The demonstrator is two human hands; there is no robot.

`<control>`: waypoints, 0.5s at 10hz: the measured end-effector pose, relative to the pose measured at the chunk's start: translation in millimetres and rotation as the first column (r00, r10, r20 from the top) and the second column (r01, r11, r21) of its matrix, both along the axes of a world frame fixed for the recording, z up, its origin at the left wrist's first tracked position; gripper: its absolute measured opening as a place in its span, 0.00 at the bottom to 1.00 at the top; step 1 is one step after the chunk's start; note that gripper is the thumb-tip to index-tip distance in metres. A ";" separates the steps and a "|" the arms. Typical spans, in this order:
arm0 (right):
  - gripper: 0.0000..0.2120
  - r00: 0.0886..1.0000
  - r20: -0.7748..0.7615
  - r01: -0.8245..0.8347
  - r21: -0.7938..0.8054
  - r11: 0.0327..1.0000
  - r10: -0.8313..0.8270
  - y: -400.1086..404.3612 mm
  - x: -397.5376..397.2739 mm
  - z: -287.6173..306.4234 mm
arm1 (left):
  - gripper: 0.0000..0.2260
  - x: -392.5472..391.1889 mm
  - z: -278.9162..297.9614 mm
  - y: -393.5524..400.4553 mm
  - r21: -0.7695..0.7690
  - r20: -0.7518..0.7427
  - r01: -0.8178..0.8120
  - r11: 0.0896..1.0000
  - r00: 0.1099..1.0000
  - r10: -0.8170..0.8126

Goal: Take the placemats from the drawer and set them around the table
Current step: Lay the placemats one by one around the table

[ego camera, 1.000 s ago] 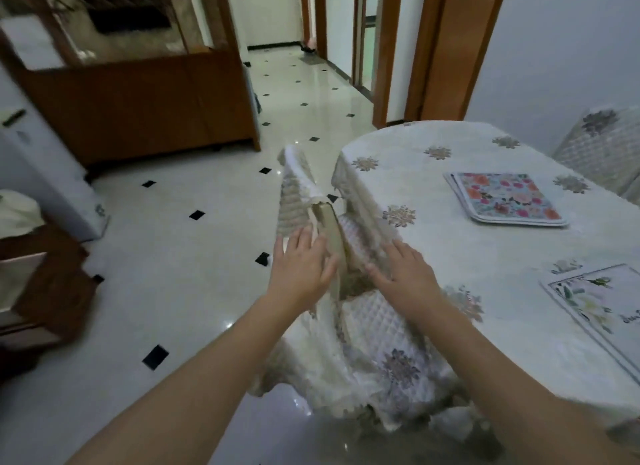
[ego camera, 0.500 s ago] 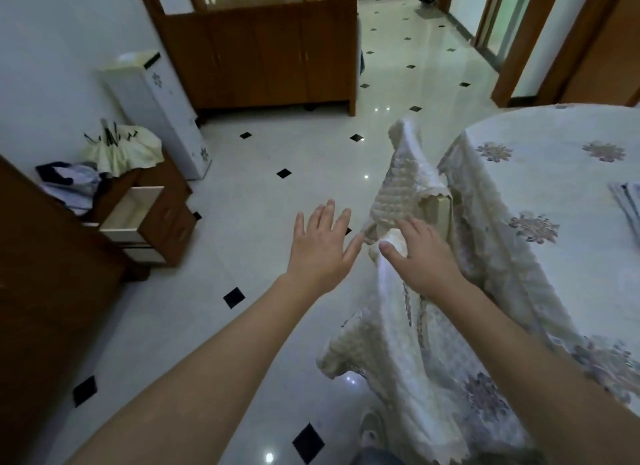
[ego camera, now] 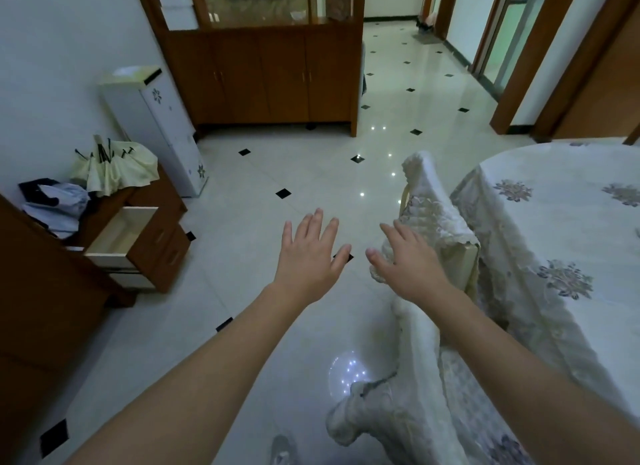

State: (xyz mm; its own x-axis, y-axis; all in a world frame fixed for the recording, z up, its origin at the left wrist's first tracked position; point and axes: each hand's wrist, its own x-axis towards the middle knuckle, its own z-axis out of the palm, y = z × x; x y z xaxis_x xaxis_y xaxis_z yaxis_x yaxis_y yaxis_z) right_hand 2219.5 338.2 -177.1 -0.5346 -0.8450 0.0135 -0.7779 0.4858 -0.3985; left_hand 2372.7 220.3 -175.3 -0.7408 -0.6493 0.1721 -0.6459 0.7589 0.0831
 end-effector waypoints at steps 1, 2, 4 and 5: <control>0.32 0.999 -0.031 0.031 -0.009 0.999 -0.031 -35.7 0.9 2.2 | 0.28 0.1 0.7 -41.3 0.038 -0.001 0.019 0.999 1.000 -0.019; 0.33 0.995 -0.040 0.088 -0.009 0.996 -0.088 -73.6 9.5 3.9 | 0.28 7.8 2.4 -83.5 0.057 -0.032 0.051 0.997 0.998 -0.049; 0.32 0.986 -0.012 0.164 -0.031 0.986 -0.165 -139.3 36.8 0.4 | 0.28 15.6 0.1 -165.9 0.099 -0.063 0.083 0.992 0.995 -0.077; 0.32 0.978 0.001 0.207 -0.037 0.978 -0.207 -154.5 35.1 0.8 | 0.28 8.1 0.0 -187.5 0.130 -0.080 0.128 0.983 0.990 -0.118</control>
